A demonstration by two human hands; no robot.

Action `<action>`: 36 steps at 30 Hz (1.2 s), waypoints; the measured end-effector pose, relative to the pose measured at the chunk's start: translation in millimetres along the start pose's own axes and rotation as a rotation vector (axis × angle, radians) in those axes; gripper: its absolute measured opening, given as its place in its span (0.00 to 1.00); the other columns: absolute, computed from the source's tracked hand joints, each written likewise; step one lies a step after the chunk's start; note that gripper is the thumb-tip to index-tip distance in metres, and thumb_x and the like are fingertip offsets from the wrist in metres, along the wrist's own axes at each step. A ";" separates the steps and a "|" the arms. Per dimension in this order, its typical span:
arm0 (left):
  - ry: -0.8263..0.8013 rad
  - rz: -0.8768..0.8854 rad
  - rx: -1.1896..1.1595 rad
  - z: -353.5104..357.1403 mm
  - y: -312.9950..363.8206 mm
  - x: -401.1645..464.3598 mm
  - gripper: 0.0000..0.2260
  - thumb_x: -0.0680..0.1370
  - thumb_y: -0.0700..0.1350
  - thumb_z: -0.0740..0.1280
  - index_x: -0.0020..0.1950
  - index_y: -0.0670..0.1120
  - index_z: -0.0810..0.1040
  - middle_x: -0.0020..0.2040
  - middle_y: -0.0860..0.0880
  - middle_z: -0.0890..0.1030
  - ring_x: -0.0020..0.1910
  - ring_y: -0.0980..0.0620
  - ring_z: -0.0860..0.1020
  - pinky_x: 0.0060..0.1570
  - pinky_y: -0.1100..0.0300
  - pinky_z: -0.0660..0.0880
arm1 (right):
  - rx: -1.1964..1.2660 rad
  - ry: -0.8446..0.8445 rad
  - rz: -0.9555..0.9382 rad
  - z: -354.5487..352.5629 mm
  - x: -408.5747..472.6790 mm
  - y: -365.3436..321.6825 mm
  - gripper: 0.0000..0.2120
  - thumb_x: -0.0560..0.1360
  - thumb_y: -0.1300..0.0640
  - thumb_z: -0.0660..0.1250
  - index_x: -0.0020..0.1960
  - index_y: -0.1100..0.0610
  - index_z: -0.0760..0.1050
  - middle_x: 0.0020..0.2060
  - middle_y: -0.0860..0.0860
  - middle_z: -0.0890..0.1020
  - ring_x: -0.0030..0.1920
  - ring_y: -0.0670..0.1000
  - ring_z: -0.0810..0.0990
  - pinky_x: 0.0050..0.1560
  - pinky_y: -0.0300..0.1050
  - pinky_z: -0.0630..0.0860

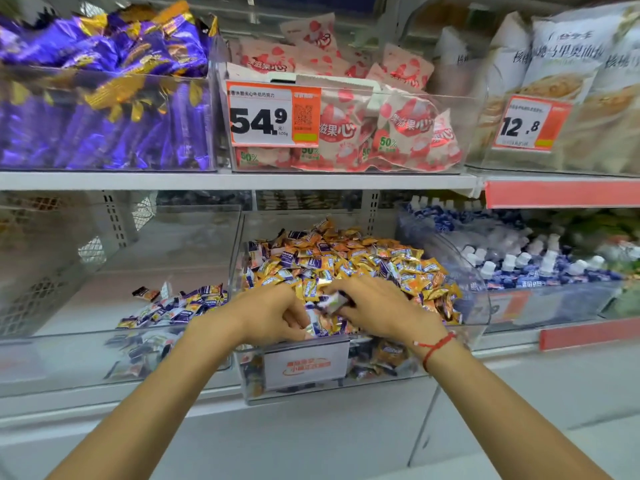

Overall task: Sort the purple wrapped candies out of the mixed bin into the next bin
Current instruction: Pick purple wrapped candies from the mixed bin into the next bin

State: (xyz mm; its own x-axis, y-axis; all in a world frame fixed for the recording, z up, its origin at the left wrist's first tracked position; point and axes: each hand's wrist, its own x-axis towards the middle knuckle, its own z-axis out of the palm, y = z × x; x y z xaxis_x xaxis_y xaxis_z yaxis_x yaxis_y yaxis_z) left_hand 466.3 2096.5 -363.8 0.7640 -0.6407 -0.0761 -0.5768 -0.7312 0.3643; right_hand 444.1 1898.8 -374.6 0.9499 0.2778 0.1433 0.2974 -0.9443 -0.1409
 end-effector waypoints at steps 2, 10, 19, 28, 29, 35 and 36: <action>0.033 0.015 0.018 -0.1 1.4 -1.6 0.07 0.75 0.52 0.71 0.37 0.54 0.81 0.34 0.62 0.79 0.34 0.62 0.74 0.42 0.61 0.74 | 0.069 0.020 0.013 -3.3 -1.6 5.6 0.17 0.77 0.61 0.63 0.63 0.47 0.77 0.43 0.50 0.82 0.42 0.55 0.78 0.36 0.49 0.70; 0.570 -0.036 0.068 -6.4 14.7 -16.6 0.11 0.76 0.61 0.65 0.51 0.56 0.79 0.46 0.61 0.80 0.46 0.59 0.75 0.41 0.57 0.70 | 0.384 -0.233 0.073 -19.0 6.8 9.2 0.18 0.80 0.58 0.62 0.70 0.51 0.70 0.60 0.55 0.77 0.49 0.51 0.81 0.53 0.49 0.78; 0.628 -0.045 -0.600 -17.9 -7.5 -41.2 0.06 0.76 0.54 0.67 0.49 0.53 0.76 0.44 0.54 0.84 0.46 0.58 0.82 0.51 0.57 0.78 | 0.282 -0.191 0.023 -7.6 9.8 -6.3 0.20 0.73 0.58 0.73 0.64 0.51 0.77 0.61 0.51 0.79 0.54 0.46 0.76 0.52 0.42 0.73; 0.622 -0.007 -0.764 -22.4 -5.8 -51.3 0.11 0.75 0.55 0.67 0.52 0.51 0.76 0.45 0.51 0.85 0.48 0.56 0.82 0.51 0.54 0.80 | 0.743 0.203 0.048 -31.4 4.3 -18.9 0.12 0.72 0.54 0.73 0.55 0.45 0.79 0.57 0.44 0.79 0.55 0.47 0.79 0.48 0.34 0.75; 0.647 0.005 -0.762 -23.0 -4.9 -52.4 0.12 0.72 0.57 0.68 0.51 0.52 0.77 0.46 0.52 0.84 0.49 0.57 0.82 0.52 0.55 0.79 | 0.810 0.232 0.048 -33.7 3.8 -22.4 0.12 0.72 0.55 0.74 0.54 0.45 0.79 0.55 0.43 0.79 0.53 0.45 0.79 0.44 0.32 0.75; 1.039 -0.123 -0.671 -33.2 -29.4 -64.0 0.03 0.73 0.52 0.73 0.45 0.56 0.81 0.42 0.59 0.84 0.46 0.61 0.82 0.53 0.58 0.77 | 0.658 0.370 -0.057 -25.2 13.4 -60.5 0.12 0.75 0.56 0.70 0.58 0.47 0.79 0.53 0.36 0.78 0.56 0.39 0.76 0.54 0.34 0.75; 1.085 -0.184 -0.660 -35.6 -37.2 -65.2 0.03 0.73 0.51 0.74 0.44 0.56 0.81 0.42 0.59 0.84 0.46 0.60 0.82 0.53 0.56 0.77 | 0.652 0.385 -0.080 -21.3 19.5 -71.0 0.12 0.76 0.56 0.70 0.58 0.47 0.79 0.53 0.35 0.78 0.55 0.39 0.77 0.54 0.34 0.74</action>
State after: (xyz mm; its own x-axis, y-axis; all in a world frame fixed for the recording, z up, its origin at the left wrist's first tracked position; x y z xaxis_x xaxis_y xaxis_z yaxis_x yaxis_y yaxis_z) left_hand 448.3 2173.8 -339.4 0.8396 0.2024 0.5040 -0.4245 -0.3343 0.8414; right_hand 439.4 1967.5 -340.9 0.8582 0.1468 0.4918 0.4738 -0.5951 -0.6491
